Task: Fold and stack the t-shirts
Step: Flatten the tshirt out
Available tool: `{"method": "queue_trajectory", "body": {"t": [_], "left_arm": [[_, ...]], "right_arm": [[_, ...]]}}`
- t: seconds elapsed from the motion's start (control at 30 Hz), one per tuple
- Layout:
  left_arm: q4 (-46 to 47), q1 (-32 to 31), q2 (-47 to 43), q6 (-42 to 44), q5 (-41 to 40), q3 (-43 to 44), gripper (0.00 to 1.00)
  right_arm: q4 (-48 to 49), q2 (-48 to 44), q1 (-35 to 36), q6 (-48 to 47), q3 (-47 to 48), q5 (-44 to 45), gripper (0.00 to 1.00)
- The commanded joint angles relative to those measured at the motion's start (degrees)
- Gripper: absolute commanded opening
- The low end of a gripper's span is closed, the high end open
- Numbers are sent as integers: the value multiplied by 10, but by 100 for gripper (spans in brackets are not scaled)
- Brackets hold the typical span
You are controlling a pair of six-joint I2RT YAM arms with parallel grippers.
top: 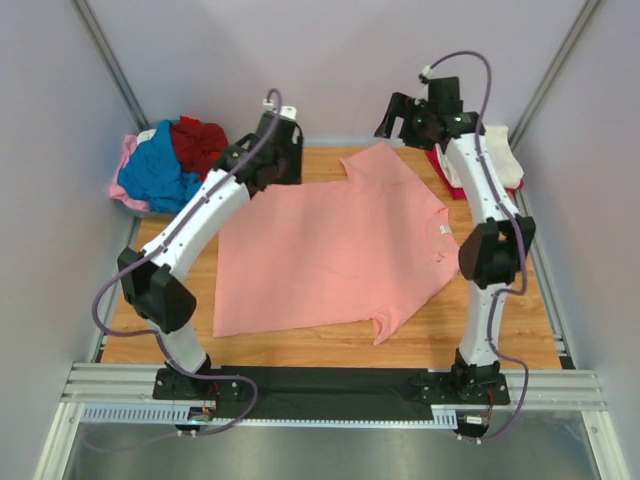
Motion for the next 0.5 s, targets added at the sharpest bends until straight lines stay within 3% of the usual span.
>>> {"method": "queue_trajectory", "body": {"t": [0.0,0.03,0.07,0.1,0.23,0.47], "left_arm": [[19,-105,-45,60,-77,-77,57],[28,-126,-61,66,-79,-113,70],[51,-216,-71,61,-73,-142,87],[51,-217,-70,61,-73,-149,87],[91,-316,-35,62,-51,-149,85],[140,-424,99,80,-17,-90,76]], "right_arm": [[-25,-160,-28,-10,-98,87,100],[-23,-192,-51,-2,-129,112,100],[-7,-319,-91,16,-284,127,100],[0,-320,-91,16,-285,127,100],[18,-467,-203,48,-429,114,100],[14,-636,-231,57,-537,146,100]]}}
